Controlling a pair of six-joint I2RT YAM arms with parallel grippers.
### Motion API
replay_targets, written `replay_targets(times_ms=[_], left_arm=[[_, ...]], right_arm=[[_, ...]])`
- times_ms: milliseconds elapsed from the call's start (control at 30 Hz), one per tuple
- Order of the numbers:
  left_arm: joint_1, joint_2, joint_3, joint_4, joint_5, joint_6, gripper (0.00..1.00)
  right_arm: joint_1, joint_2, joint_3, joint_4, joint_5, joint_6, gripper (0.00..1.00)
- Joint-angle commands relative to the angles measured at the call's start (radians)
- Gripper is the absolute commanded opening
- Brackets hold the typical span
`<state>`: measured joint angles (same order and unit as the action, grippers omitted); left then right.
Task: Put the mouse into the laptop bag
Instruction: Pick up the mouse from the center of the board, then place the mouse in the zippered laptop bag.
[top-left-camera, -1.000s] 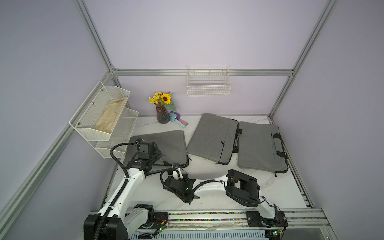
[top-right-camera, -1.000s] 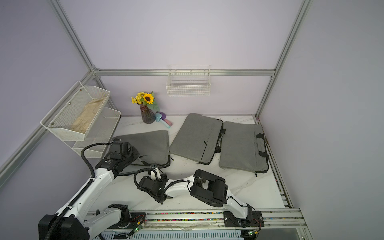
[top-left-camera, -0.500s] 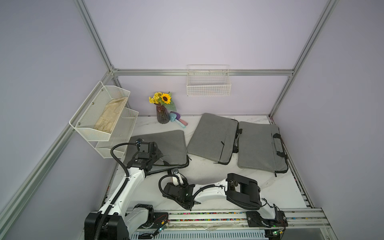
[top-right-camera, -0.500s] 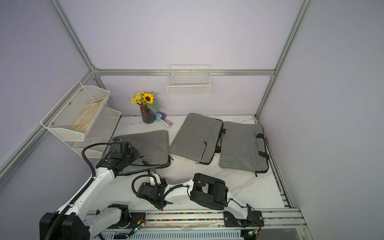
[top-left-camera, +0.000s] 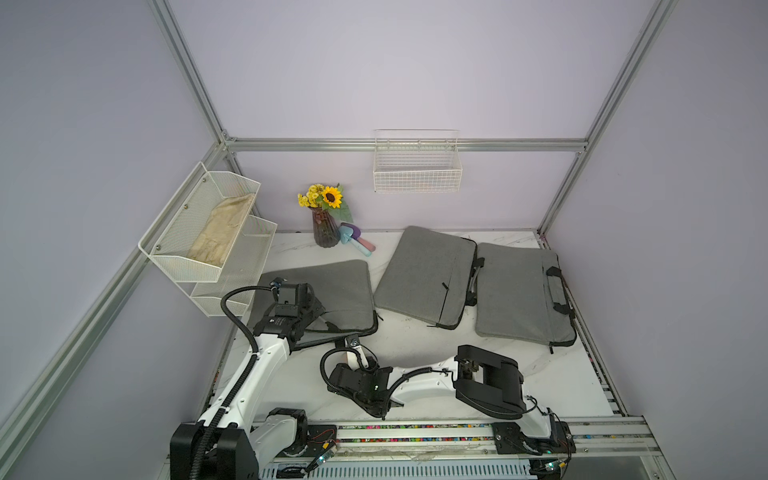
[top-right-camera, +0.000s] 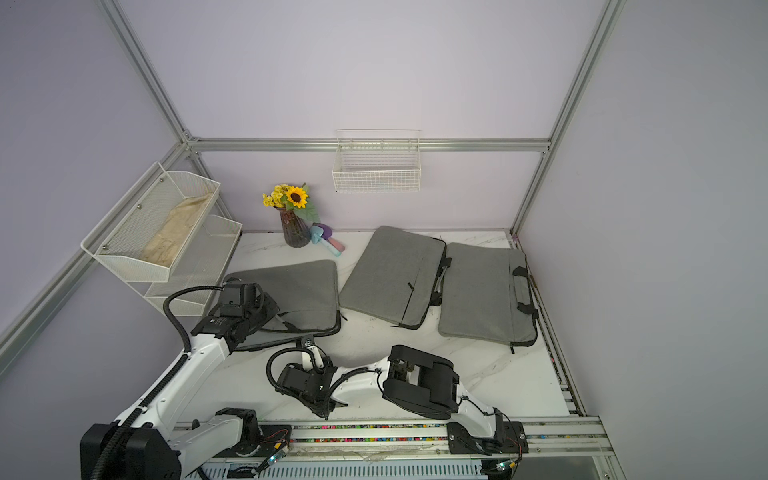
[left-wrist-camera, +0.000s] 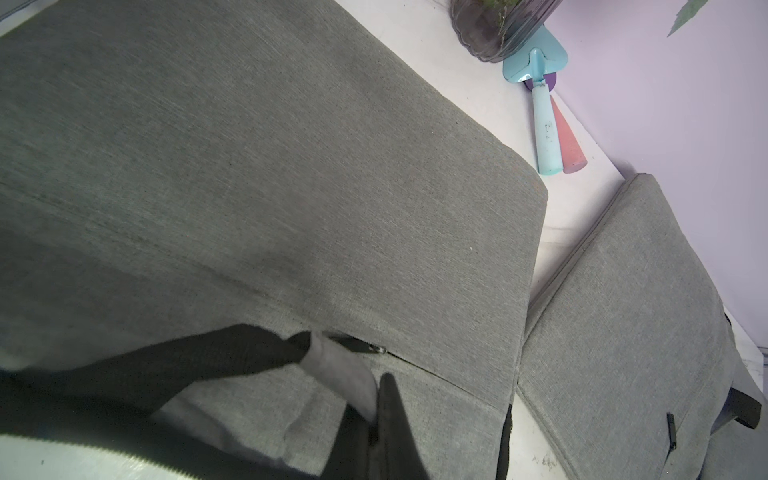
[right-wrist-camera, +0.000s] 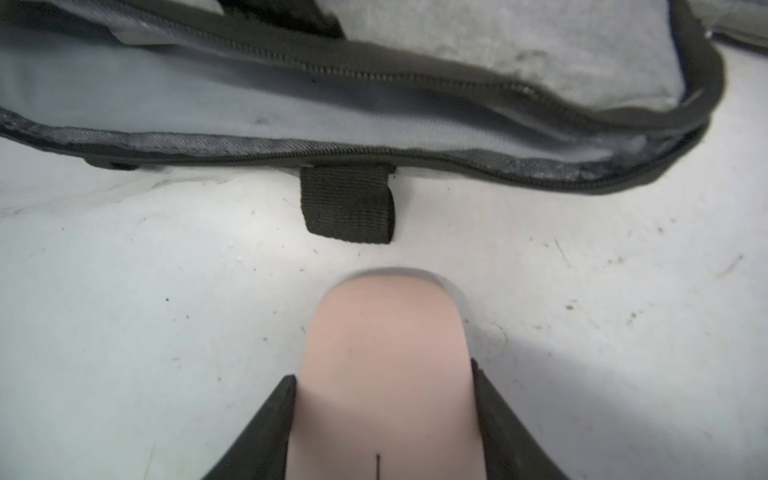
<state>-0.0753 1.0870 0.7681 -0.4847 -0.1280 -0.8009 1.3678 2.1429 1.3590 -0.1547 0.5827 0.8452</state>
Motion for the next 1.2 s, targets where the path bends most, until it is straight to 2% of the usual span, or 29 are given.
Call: replay_targets(times_ms=[0, 133, 367, 567, 733, 900, 1033, 1100, 1167], left_arm=[[0.006, -0.019, -0.035, 0.059, 0.031, -0.001, 0.00], [0.008, -0.036, -0.027, 0.040, 0.041, -0.005, 0.00], [0.008, -0.151, -0.056, 0.063, 0.067, 0.002, 0.00], [0.009, -0.239, -0.110, 0.173, 0.163, 0.019, 0.00], [0.008, -0.269, -0.124, 0.185, 0.171, 0.020, 0.00], [0.008, -0.256, -0.124, 0.189, 0.181, 0.017, 0.00], [0.008, -0.248, -0.122, 0.190, 0.189, 0.016, 0.00], [0.007, -0.246, -0.126, 0.193, 0.186, 0.016, 0.00], [0.008, -0.245, -0.130, 0.198, 0.185, 0.016, 0.00]], right_arm=[[-0.015, -0.032, -0.071, -0.099, -0.111, -0.014, 0.49], [-0.080, -0.127, -0.094, -0.040, -0.107, -0.064, 0.49], [-0.217, -0.186, -0.107, 0.081, -0.209, -0.111, 0.49], [-0.256, -0.127, -0.052, 0.113, -0.246, -0.028, 0.49], [-0.275, -0.086, 0.005, 0.123, -0.258, 0.034, 0.49], [-0.308, -0.087, -0.001, 0.128, -0.222, 0.174, 0.50], [-0.328, -0.059, 0.015, 0.153, -0.220, 0.232, 0.50], [-0.330, -0.035, 0.044, 0.152, -0.225, 0.244, 0.53], [-0.332, -0.008, 0.076, 0.148, -0.239, 0.249, 0.60]])
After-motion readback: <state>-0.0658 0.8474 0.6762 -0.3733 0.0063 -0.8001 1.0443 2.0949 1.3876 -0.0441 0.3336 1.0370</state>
